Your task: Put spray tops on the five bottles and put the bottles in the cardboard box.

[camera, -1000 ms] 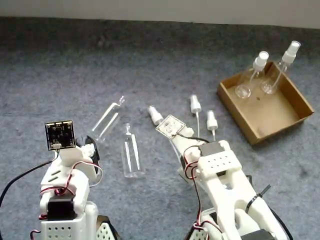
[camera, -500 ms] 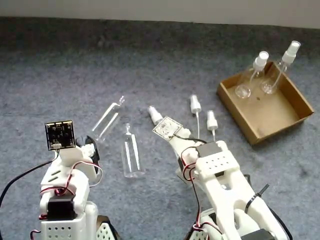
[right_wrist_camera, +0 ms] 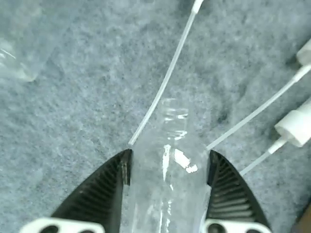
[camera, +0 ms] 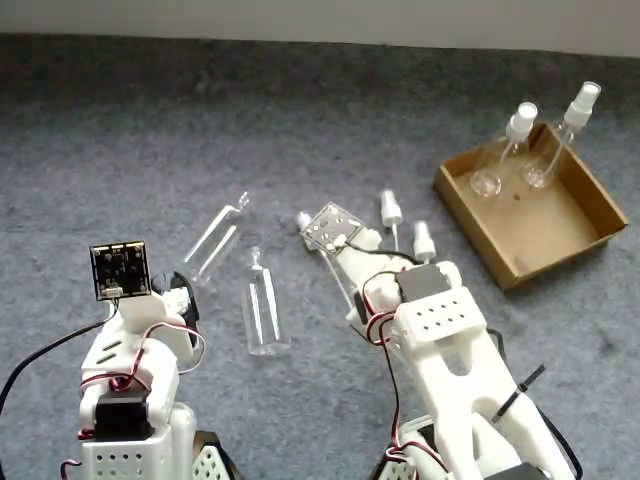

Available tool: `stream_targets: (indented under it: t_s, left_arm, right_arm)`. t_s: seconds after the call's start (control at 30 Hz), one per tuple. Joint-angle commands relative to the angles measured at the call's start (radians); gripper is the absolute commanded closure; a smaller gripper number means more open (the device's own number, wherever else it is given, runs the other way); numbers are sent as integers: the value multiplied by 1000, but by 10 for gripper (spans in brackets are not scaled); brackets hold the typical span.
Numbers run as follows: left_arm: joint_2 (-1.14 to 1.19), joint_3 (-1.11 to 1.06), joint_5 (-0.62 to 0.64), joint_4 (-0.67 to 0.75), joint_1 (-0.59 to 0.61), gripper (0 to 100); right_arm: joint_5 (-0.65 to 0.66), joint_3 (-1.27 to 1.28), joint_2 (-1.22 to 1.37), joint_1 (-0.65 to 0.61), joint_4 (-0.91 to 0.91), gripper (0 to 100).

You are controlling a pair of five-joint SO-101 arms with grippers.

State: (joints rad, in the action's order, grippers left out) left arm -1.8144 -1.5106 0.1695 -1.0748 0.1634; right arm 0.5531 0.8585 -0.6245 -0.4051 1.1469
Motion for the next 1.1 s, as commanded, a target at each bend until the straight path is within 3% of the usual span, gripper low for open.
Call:
stream_targets:
  t_s: [0.0, 0.27, 0.43, 0.77, 1.07]
  left_arm:
    - [-7, 7, -9, 18, -1, 993]
    - [-7, 12, -8, 18, -1, 993]
    - [-7, 21, -8, 20, -1, 992]
    - [1, 128, -178, 12, -56, 995]
    - [4, 286, -262, -74, -71, 992]
  right_arm:
    - [-11, -102, -157, -5, 62, 868]
    - [-25, -22, -602, -7, 59, 868]
    - [-172, 116, -789, -7, 7, 868]
    - [-370, 193, -843, -4, -59, 868]
    - [-486, 203, -843, 102, -91, 868]
